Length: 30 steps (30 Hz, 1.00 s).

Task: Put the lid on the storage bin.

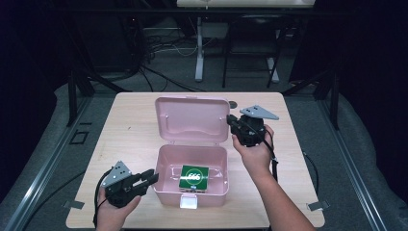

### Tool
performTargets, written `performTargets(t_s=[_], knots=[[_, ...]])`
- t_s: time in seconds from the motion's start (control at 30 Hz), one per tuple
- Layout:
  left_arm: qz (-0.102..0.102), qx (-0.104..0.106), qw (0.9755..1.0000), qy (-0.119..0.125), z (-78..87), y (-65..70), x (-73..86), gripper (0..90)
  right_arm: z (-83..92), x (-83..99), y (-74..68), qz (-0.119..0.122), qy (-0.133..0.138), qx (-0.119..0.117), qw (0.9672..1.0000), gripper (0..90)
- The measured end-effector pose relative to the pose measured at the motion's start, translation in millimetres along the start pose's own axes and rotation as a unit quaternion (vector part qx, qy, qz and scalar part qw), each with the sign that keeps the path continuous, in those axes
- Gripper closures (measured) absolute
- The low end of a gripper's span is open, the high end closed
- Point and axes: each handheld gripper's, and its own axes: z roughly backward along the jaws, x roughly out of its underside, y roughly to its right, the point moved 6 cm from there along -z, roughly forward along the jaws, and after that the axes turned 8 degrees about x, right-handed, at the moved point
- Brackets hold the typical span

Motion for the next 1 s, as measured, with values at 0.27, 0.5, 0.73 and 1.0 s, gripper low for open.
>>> performTargets(t_s=[0.27,0.5,0.73,1.0], knots=[[-0.001,0.002,1.0,-0.001,0.1,0.7,0.0,70.7,-3.3,-2.5,-2.9,0.006,0.003,0.0,1.0,87.6],[-0.002,-0.001,1.0,-0.002,0.5,1.0,0.2,70.9,9.1,2.5,-6.1,0.019,0.018,0.003,0.9997,87.6],[-0.002,0.0,1.0,-0.003,0.6,0.9,0.2,70.9,19.5,9.6,-8.6,0.021,0.034,0.003,0.9992,87.4],[-0.002,0.002,1.0,0.0,0.8,0.7,-0.2,71.1,29.7,16.4,-10.4,0.006,0.046,-0.005,0.9989,86.4]])
